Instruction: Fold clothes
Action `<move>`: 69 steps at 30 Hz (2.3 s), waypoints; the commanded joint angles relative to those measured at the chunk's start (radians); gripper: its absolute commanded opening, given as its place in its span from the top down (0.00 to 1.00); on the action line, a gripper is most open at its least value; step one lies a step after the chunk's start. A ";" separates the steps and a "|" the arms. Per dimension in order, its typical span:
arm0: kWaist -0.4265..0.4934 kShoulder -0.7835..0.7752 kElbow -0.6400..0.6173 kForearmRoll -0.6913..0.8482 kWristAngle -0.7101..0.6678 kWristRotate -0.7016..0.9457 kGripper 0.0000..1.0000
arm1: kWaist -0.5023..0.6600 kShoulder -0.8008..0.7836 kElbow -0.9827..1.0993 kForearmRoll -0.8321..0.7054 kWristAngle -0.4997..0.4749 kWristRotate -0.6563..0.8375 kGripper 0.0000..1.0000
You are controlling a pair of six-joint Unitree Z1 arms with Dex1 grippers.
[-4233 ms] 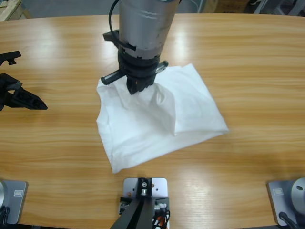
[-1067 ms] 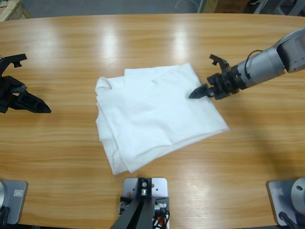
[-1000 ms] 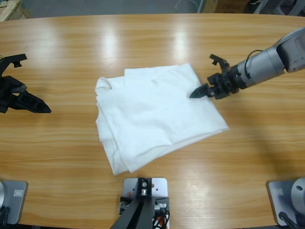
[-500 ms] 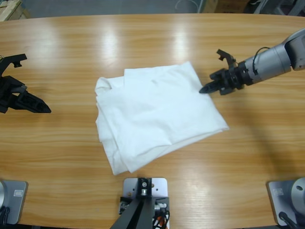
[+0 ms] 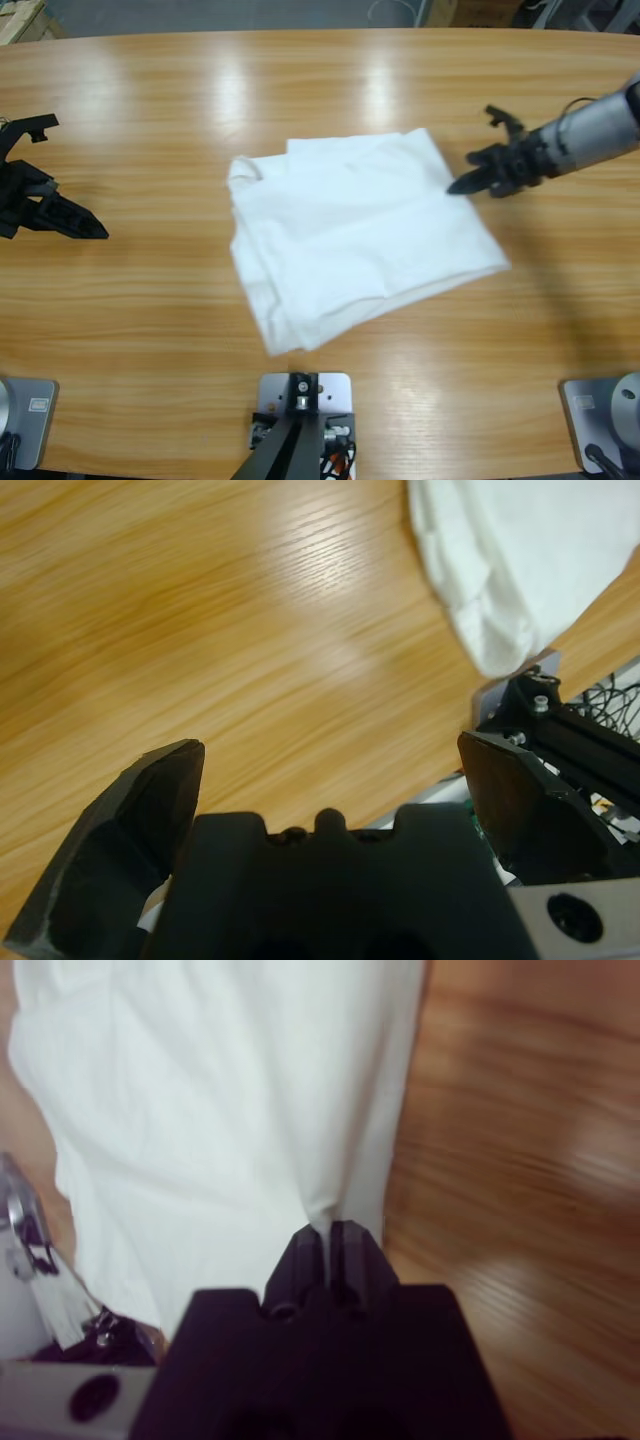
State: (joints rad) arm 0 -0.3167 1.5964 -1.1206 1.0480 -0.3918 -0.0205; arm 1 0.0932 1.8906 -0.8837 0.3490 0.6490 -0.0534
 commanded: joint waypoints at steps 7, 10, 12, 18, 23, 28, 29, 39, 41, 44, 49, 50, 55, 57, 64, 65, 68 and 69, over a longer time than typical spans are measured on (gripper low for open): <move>-0.027 0.039 0.013 -0.009 -0.004 -0.006 0.00 | -0.212 -0.145 -0.106 0.232 -0.192 -0.038 1.00; -0.027 0.036 0.013 -0.009 -0.004 -0.006 0.00 | -0.248 -0.162 -0.136 0.269 -0.217 -0.048 1.00; -0.027 0.034 0.013 -0.009 -0.004 -0.006 0.00 | -0.248 -0.173 -0.155 0.298 -0.258 -0.054 1.00; -0.028 0.036 0.013 -0.009 -0.005 -0.005 0.00 | -0.270 -0.220 -0.207 0.368 -0.340 -0.045 1.00; -0.028 0.036 0.013 -0.009 -0.005 -0.006 0.00 | -0.270 -0.227 -0.285 0.439 -0.366 -0.050 1.00; -0.028 0.037 0.013 -0.009 -0.004 -0.006 0.00 | -0.266 -0.224 -0.333 0.484 -0.381 -0.060 1.00; -0.028 0.038 0.013 -0.009 -0.004 -0.006 0.00 | -0.252 -0.229 -0.337 0.490 -0.382 -0.060 1.00; -0.031 0.044 0.012 -0.009 -0.004 -0.006 0.00 | -0.002 -0.232 -0.348 0.500 -0.448 -0.025 1.00; -0.031 0.043 0.012 -0.009 -0.004 -0.006 0.00 | 0.075 -0.220 -0.357 0.500 -0.458 0.001 1.00; -0.031 0.041 0.013 -0.009 -0.004 -0.006 0.00 | 0.195 -0.181 -0.373 0.495 -0.466 0.048 1.00; -0.031 0.042 0.012 -0.009 -0.004 -0.006 0.00 | 0.355 -0.114 -0.448 0.499 -0.469 0.117 1.00; -0.031 0.041 0.012 -0.009 -0.004 -0.006 0.00 | 0.380 -0.103 -0.462 0.501 -0.468 0.129 1.00; -0.031 0.037 0.013 -0.009 -0.004 -0.006 0.00 | 0.504 -0.034 -0.514 0.507 -0.459 0.183 1.00; -0.031 0.034 0.013 -0.009 -0.004 -0.006 0.00 | 0.535 -0.016 -0.518 0.505 -0.453 0.197 1.00; -0.031 0.033 0.013 -0.009 -0.004 -0.006 0.00 | 0.628 0.007 -0.518 0.512 -0.432 0.245 1.00; -0.031 0.033 0.013 -0.009 -0.004 -0.007 0.00 | 0.639 -0.001 -0.518 0.517 -0.431 0.249 1.00; -0.031 0.034 0.013 -0.009 -0.004 -0.007 0.00 | 0.661 -0.010 -0.515 0.525 -0.420 0.256 1.00; -0.031 0.034 0.013 -0.009 -0.004 -0.007 0.00 | 0.665 -0.010 -0.515 0.525 -0.415 0.257 1.00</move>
State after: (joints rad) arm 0 -0.3417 1.6044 -1.1209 1.0479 -0.3918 -0.0205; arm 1 0.7094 1.8583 -1.4009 0.8531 0.1993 0.1809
